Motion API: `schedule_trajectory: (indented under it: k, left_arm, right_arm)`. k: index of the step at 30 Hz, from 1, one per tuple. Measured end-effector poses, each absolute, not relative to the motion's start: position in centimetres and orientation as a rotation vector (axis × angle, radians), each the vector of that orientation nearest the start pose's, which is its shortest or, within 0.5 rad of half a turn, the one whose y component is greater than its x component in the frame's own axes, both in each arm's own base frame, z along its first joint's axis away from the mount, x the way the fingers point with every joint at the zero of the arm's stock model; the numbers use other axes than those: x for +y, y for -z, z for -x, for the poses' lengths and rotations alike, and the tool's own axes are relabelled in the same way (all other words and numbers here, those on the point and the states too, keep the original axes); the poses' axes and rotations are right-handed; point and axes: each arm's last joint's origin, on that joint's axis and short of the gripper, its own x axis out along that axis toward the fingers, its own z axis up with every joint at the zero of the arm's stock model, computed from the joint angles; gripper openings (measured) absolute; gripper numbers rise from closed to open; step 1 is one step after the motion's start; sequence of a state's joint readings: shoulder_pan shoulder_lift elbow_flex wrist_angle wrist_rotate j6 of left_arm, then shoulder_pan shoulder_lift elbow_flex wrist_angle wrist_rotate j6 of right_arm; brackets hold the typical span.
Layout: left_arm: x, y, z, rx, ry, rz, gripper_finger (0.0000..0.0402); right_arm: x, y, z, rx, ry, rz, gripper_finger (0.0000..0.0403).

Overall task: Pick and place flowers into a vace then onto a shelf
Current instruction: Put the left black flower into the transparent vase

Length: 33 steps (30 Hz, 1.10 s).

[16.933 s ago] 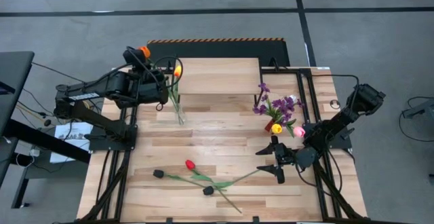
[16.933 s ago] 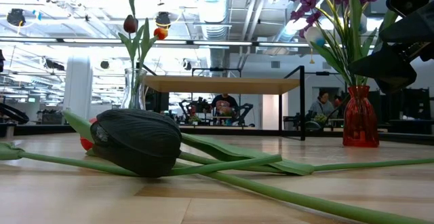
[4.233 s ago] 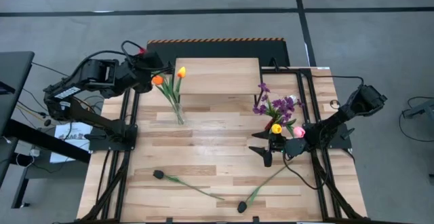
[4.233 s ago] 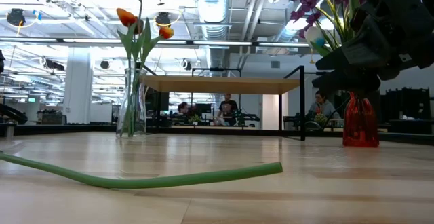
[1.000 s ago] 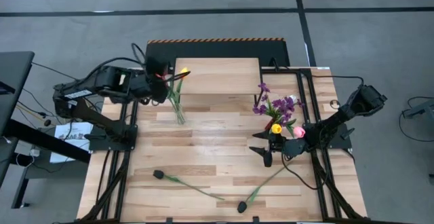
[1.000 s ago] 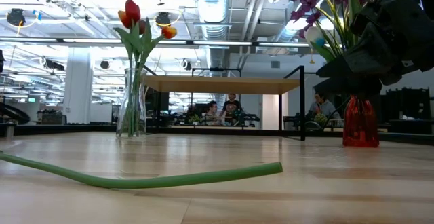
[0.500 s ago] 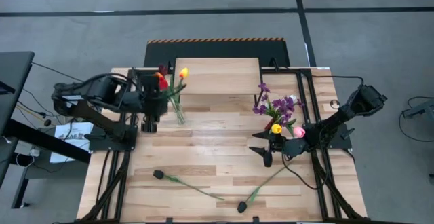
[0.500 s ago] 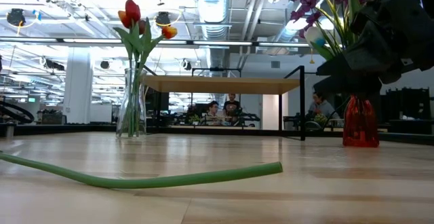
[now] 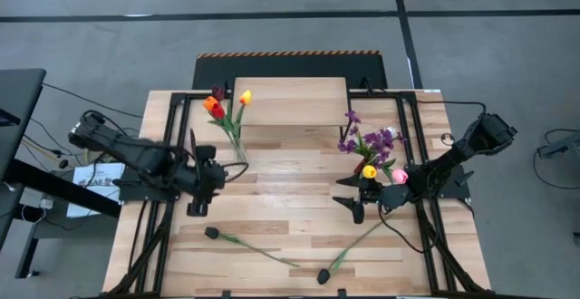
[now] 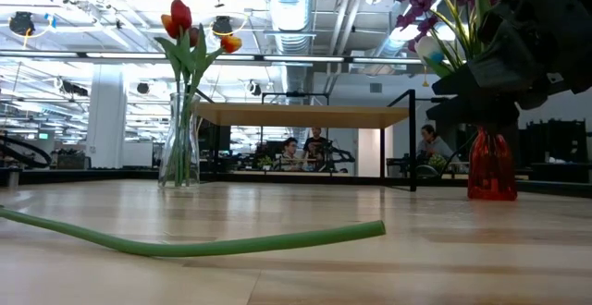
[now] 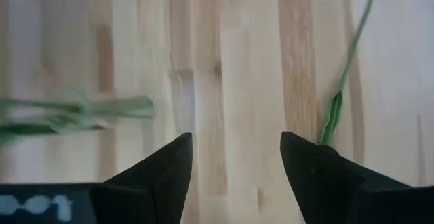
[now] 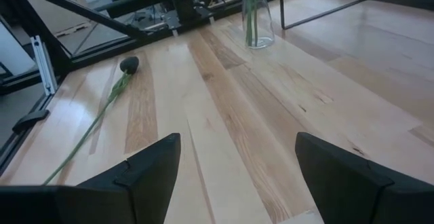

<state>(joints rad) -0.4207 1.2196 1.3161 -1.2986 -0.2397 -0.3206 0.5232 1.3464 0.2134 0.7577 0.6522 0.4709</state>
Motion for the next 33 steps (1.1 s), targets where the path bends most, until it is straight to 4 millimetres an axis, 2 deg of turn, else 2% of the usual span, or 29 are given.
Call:
schedule_trajectory:
  k: [4,10,14,19,25,33]
  left_arm:
    - [-8.5,-30.3,-17.9,1.121,-0.056,-0.040,0.0214]
    - [-9.8,-24.3,-17.3,1.038,0.001,0.002,0.0214]
    - [-9.7,-20.6,-16.8,1.040,-0.007,0.017,0.0214]
    - [-9.4,-16.9,-16.4,0.962,-0.001,0.086,0.0214]
    - [-9.0,-14.4,-15.7,0.924,0.000,0.176,0.0214]
    - [-9.9,-14.6,-15.8,0.891,0.107,0.243,0.0214]
  right_arm:
    - [8.7,-13.1,-18.5,0.275,0.197,-0.257,0.0286]
    - [8.7,-13.1,-18.5,0.276,0.196,-0.250,0.0286]
    - [8.7,-13.1,-18.5,0.276,0.196,-0.250,0.0286]
    - [8.6,-13.0,-18.5,0.289,0.198,-0.240,0.0286]
    - [8.6,-12.9,-18.5,0.292,0.199,-0.238,0.0286]
    - [8.6,-13.0,-18.5,0.291,0.199,-0.238,0.0286]
